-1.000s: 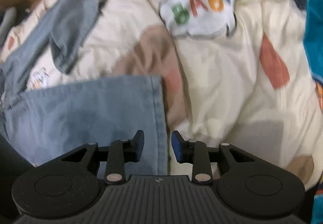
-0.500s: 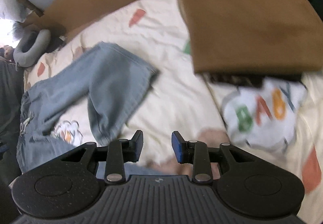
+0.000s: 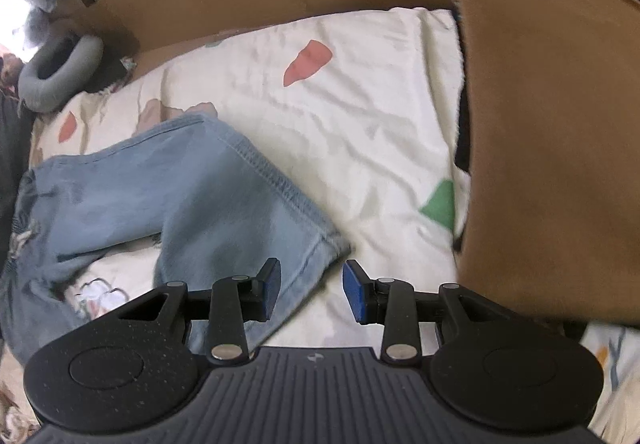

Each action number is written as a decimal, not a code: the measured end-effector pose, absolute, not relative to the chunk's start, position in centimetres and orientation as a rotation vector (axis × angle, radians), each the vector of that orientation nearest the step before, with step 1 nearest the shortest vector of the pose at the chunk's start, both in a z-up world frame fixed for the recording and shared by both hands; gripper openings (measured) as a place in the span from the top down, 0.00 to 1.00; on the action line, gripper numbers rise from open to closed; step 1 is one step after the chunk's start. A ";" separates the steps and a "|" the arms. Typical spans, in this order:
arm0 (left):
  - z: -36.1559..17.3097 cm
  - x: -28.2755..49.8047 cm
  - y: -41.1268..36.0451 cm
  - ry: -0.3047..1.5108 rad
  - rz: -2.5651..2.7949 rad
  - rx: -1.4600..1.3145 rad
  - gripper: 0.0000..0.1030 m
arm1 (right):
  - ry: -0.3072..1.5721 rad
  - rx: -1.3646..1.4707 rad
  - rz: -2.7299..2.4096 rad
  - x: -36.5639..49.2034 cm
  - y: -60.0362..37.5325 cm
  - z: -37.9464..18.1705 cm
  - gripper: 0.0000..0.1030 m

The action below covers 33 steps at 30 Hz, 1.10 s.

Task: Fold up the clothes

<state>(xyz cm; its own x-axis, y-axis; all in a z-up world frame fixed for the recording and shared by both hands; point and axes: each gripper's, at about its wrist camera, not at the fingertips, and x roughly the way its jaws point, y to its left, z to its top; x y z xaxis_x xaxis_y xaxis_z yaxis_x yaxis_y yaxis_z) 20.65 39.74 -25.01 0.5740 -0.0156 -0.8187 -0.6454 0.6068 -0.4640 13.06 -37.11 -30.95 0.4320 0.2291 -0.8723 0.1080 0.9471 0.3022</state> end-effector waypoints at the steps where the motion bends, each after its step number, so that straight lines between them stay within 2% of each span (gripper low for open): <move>1: -25.3 21.5 39.7 0.897 0.429 -0.854 0.67 | 1.131 0.326 0.079 13.6 -37.1 -31.3 0.59; 4: -26.3 24.0 39.9 0.899 0.439 -0.859 0.67 | 1.148 0.296 0.092 15.0 -36.7 -32.2 0.53; 17: -29.4 30.2 42.7 0.899 0.519 -0.858 0.66 | 1.242 0.071 0.201 19.0 -34.1 -36.0 0.53; 21: -29.6 30.4 43.7 0.823 0.566 -0.892 0.63 | 1.270 0.011 0.243 19.6 -33.2 -36.2 0.52; 23: -30.2 30.7 44.2 0.809 0.571 -0.933 0.63 | 1.283 -0.019 0.265 19.8 -32.7 -36.2 0.60; 25: -31.0 31.0 44.6 0.811 0.573 -0.976 0.63 | 1.296 -0.049 0.286 20.1 -32.2 -36.3 0.77; 26: -31.5 31.1 44.7 0.815 0.577 -1.006 0.62 | 1.302 -0.064 0.297 20.2 -32.0 -36.3 0.81; 27: -31.9 31.1 44.8 0.813 0.581 -1.038 0.58 | 1.309 -0.079 0.306 20.4 -32.0 -36.0 0.85; 29: -32.6 31.0 45.0 0.814 0.601 -1.085 0.48 | 1.314 -0.120 0.318 20.7 -32.0 -35.2 0.86; 33: -33.9 31.1 45.3 0.857 0.636 -1.087 0.47 | 1.298 -0.232 0.301 21.5 -32.2 -33.4 0.88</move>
<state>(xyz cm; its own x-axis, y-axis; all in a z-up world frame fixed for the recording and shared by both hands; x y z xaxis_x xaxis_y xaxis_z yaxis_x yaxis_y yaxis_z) 31.12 45.31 -33.88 0.5325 0.0348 -0.8457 -0.7996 0.3485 -0.4891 21.54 -32.18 -33.36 0.2396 0.0881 -0.9669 -0.3464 0.9381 -0.0003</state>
